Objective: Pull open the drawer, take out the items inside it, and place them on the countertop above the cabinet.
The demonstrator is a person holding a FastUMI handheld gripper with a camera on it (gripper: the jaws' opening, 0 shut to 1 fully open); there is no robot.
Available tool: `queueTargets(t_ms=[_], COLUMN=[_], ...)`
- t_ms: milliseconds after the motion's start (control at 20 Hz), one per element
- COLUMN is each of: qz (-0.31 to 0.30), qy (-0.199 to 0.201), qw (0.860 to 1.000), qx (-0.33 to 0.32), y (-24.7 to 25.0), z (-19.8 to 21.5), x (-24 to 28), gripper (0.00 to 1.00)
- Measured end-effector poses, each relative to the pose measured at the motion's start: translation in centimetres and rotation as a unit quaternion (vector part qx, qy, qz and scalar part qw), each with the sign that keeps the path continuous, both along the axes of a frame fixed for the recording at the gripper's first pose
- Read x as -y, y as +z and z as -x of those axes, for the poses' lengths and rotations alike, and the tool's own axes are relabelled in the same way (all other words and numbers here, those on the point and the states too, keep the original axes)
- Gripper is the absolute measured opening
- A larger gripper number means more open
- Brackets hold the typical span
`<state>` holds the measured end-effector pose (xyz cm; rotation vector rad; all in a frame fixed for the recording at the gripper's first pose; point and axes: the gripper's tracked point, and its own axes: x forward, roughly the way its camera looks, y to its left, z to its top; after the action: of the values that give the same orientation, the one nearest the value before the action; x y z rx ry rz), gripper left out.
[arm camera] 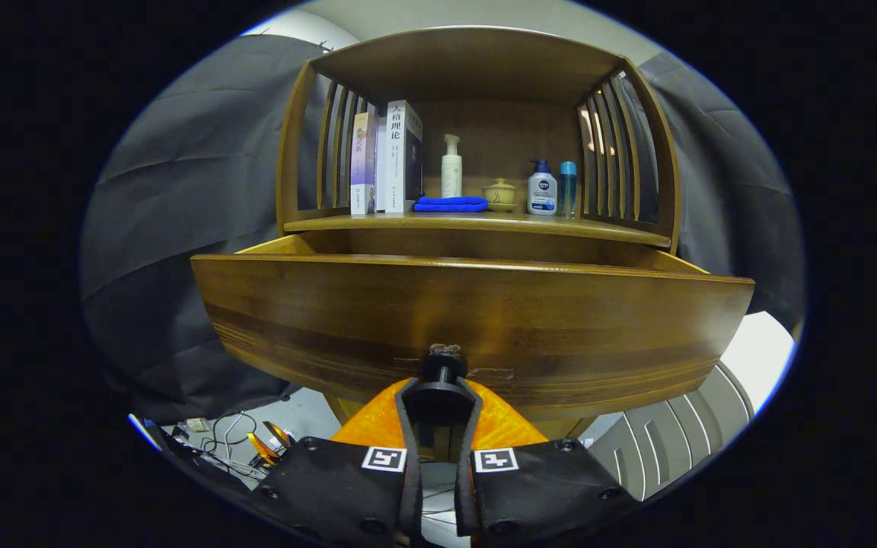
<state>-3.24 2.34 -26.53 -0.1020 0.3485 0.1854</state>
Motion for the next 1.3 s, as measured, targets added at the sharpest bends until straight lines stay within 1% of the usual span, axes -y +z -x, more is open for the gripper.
queueTargets(t_ms=[150, 250, 550, 700, 800, 950, 1050, 1150, 1300], qz=[0.002, 0.002, 0.001, 0.004, 0.006, 0.005, 0.003, 0.019, 0.016], qy=[0.004, 0.009, 0.010, 0.005, 0.012, 0.008, 0.026, 0.037, 0.042], qw=[1.000, 1.000, 1.000, 1.000, 1.000, 0.999, 0.999, 0.999, 0.999], qx=[-0.005, -0.008, -0.021, -0.022, -0.027, -0.038, -0.033, -0.018, -0.009], y=[-0.1, -0.2, -0.4, -0.4, -0.4, -0.4, 0.5, 2.0, 4.6], z=[1.1, 3.3, 4.2, 4.2, 4.3, 5.2, 6.1, 6.8, 7.5], x=[0.0, -0.3, -0.5, -0.6, -0.7, 0.1, -0.3, 0.1, 0.9], gripper=[0.19, 0.19, 0.19, 0.23, 0.35, 0.63, 0.81, 1.00, 0.99])
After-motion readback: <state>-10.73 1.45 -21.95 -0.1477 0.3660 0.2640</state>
